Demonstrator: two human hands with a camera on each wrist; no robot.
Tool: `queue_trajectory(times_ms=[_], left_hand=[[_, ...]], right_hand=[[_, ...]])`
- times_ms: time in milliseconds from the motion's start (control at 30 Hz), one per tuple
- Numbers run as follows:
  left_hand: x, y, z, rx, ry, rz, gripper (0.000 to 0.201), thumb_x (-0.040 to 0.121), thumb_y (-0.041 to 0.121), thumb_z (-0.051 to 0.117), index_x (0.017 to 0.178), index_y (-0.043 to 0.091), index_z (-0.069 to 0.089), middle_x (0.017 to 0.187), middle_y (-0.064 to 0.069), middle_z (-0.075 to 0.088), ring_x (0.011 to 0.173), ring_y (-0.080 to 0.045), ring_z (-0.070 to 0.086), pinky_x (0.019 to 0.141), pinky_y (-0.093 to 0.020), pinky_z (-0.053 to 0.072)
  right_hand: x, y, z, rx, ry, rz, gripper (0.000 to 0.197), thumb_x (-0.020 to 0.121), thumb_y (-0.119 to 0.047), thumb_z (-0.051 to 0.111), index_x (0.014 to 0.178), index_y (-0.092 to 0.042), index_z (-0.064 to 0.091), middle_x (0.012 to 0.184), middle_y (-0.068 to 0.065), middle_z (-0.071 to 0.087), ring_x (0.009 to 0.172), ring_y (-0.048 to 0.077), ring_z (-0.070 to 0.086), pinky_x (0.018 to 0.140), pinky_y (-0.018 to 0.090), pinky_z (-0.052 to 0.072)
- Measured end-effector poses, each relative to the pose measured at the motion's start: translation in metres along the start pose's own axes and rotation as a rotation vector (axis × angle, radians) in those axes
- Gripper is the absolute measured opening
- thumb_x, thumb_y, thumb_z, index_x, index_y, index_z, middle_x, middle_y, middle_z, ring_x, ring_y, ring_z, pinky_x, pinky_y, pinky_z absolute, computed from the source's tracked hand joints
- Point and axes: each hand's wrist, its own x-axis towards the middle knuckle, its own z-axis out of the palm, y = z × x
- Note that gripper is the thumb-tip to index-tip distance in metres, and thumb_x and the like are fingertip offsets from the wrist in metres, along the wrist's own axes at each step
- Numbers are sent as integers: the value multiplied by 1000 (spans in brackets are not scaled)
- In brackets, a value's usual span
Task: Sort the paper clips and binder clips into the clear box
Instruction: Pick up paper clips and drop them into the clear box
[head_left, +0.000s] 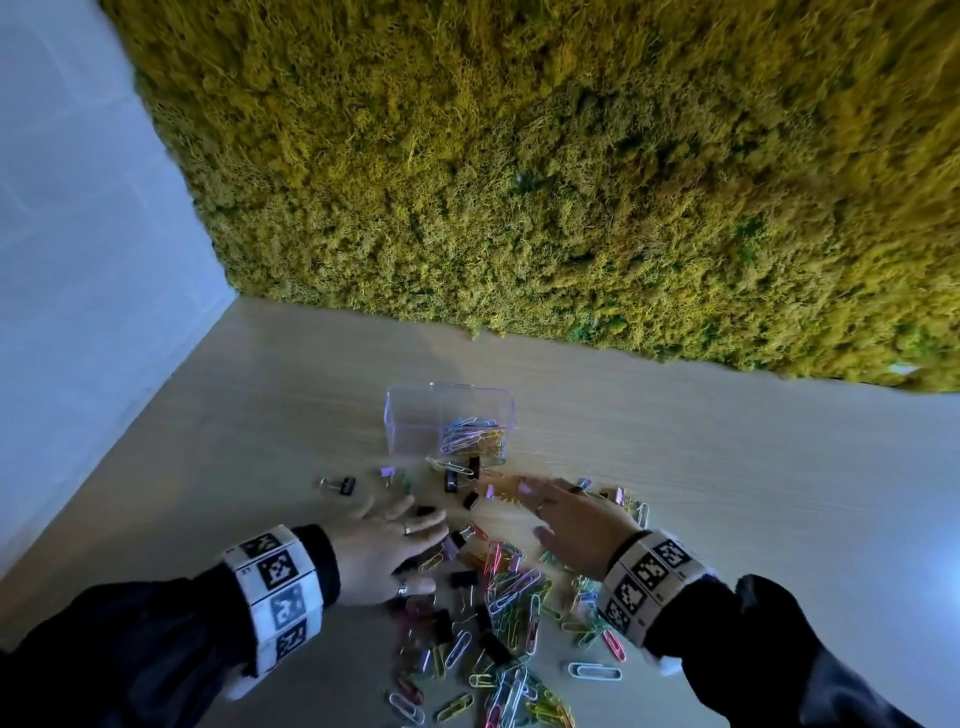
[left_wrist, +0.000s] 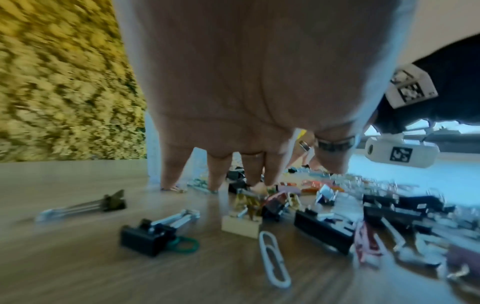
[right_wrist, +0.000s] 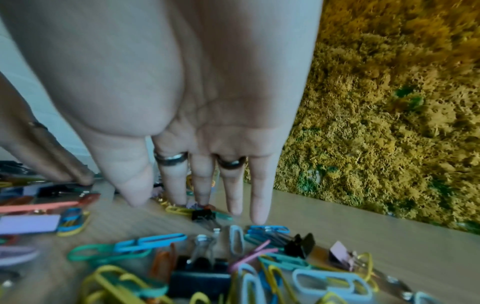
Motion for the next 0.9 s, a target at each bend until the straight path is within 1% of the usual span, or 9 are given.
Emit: queue_trajectory(times_ms=[100, 167, 267, 333, 433, 633, 767, 833, 900], left_hand=[[-9, -5, -5, -29, 92, 3, 103, 52, 81, -14, 143, 35, -3, 153, 17, -7, 142, -17, -10, 113, -52, -6], [-6, -7, -8, 19, 99, -48, 87, 69, 75, -6, 144, 31, -3, 154, 13, -8, 143, -18, -9, 115, -51, -3], [-3, -18, -5, -162, 110, -47, 53, 97, 34, 30, 143, 37, 5, 155, 9, 4, 141, -18, 17, 116, -41, 17], [-7, -26, -5, -331, 286, -41, 66, 92, 5, 37, 138, 46, 16, 148, 1, 33, 120, -18, 46, 101, -28, 35], [-6, -31, -14, -355, 497, -109, 68, 81, -17, 37, 134, 25, 42, 128, -7, 52, 107, -21, 52, 79, -14, 32], [7, -35, -28, -232, 354, -105, 32, 86, 14, 57, 118, 16, 56, 109, -6, 61, 93, -14, 48, 78, -22, 33], [14, -33, -31, -217, 350, -82, 17, 88, 8, 50, 103, 9, 60, 88, -2, 63, 79, -15, 53, 72, -23, 39], [16, -35, -30, -188, 364, -76, 17, 86, 5, 50, 97, 7, 62, 74, 10, 50, 80, -10, 44, 69, -21, 35], [18, -38, -27, -148, 475, -57, 12, 83, 6, 53, 88, 10, 64, 78, 8, 46, 83, -12, 40, 71, -23, 34]], right_hand=[[0, -8, -10, 39, 99, -14, 47, 94, -22, 38, 140, -17, 30, 148, -2, 30, 133, 19, 32, 107, 40, 35], [12, -21, -16, 19, 149, -51, 45, 94, -21, 38, 138, -18, 32, 146, -3, 32, 130, 21, 35, 104, 43, 37], [41, -39, -16, -44, 45, -48, 41, 94, -18, 37, 134, -16, 37, 146, -2, 32, 130, 23, 34, 102, 47, 34], [56, -45, -15, 31, -11, 25, 36, 93, -15, 37, 128, -14, 45, 141, 6, 40, 130, 28, 34, 105, 53, 26], [66, -47, -21, -11, 37, 50, 28, 93, -14, 40, 116, -10, 56, 127, 11, 53, 121, 29, 43, 102, 49, 29], [75, -47, -26, 19, 151, 22, 22, 87, -13, 50, 106, -10, 61, 115, 7, 62, 108, 26, 55, 94, 35, 38], [75, -50, -28, 158, 123, 73, 18, 84, -5, 50, 95, -7, 63, 104, 13, 65, 99, 29, 59, 87, 34, 44], [78, -50, -26, 205, 96, 98, 16, 80, -4, 48, 85, -7, 63, 97, 18, 66, 92, 33, 62, 82, 38, 49], [82, -48, -22, 251, 53, 106, 17, 79, -4, 49, 90, -8, 63, 99, 19, 66, 92, 34, 63, 82, 41, 52]])
